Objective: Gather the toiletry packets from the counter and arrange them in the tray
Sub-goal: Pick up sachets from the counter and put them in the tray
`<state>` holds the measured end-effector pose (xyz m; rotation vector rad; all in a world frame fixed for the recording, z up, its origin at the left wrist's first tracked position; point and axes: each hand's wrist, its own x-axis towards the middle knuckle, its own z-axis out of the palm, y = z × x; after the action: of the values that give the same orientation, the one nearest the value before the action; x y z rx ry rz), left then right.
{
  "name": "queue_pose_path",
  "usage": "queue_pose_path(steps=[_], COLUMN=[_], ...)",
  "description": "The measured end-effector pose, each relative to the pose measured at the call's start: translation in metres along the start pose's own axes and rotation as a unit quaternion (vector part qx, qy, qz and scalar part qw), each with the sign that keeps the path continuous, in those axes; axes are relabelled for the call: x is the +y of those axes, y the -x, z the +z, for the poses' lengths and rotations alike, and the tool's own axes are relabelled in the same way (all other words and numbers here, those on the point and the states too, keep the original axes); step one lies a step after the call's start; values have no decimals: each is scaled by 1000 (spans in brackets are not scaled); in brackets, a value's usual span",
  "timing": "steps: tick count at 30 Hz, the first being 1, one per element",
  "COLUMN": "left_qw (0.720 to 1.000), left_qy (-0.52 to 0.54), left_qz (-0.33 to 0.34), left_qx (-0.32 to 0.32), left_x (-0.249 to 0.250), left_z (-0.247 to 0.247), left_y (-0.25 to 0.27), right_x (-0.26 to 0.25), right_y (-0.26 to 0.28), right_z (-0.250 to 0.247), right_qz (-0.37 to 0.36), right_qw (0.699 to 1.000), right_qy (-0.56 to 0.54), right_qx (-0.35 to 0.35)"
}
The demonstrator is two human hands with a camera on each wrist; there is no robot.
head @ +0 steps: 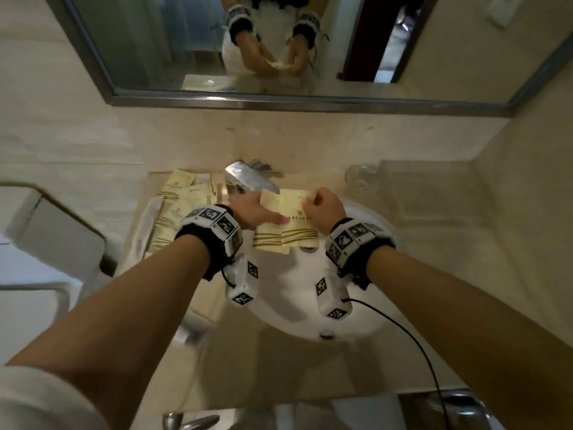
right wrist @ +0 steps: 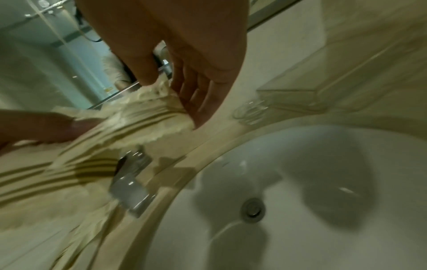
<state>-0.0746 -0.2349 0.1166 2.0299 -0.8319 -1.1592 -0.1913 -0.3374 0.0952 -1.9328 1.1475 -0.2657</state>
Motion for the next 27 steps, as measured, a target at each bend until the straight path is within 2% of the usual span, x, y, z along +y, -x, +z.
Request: queue_pose_path(steps=[3, 7, 11, 14, 18, 22, 27], left_qw=[999, 999, 999, 999, 1000, 999, 998], left_qy=[-14, -3, 10, 12, 17, 37, 53], left_qz=[29, 42, 40, 29, 10, -5, -24], left_qx=[-14, -25, -30, -34, -9, 19, 28], left_x=[28, 55, 74, 82, 88, 92, 95], left_z=[39, 86, 134, 160, 182, 193, 201], left_y=[-19, -39, -60, -78, -103, -122, -140], right_x=[40, 100, 172, 211, 242, 254, 260], right_y=[-4, -9, -20, -30, -52, -76, -99], right_z=[-40, -95, -146, -172, -185, -187, -186], right_qz=[69, 139, 241, 300, 327, 318, 298], right_qw=[995, 985, 956, 915, 848, 759, 673], right_qy=[-58, -80, -139, -242, -396, -563, -667], right_qx=[47, 59, 92, 124, 128, 72, 117])
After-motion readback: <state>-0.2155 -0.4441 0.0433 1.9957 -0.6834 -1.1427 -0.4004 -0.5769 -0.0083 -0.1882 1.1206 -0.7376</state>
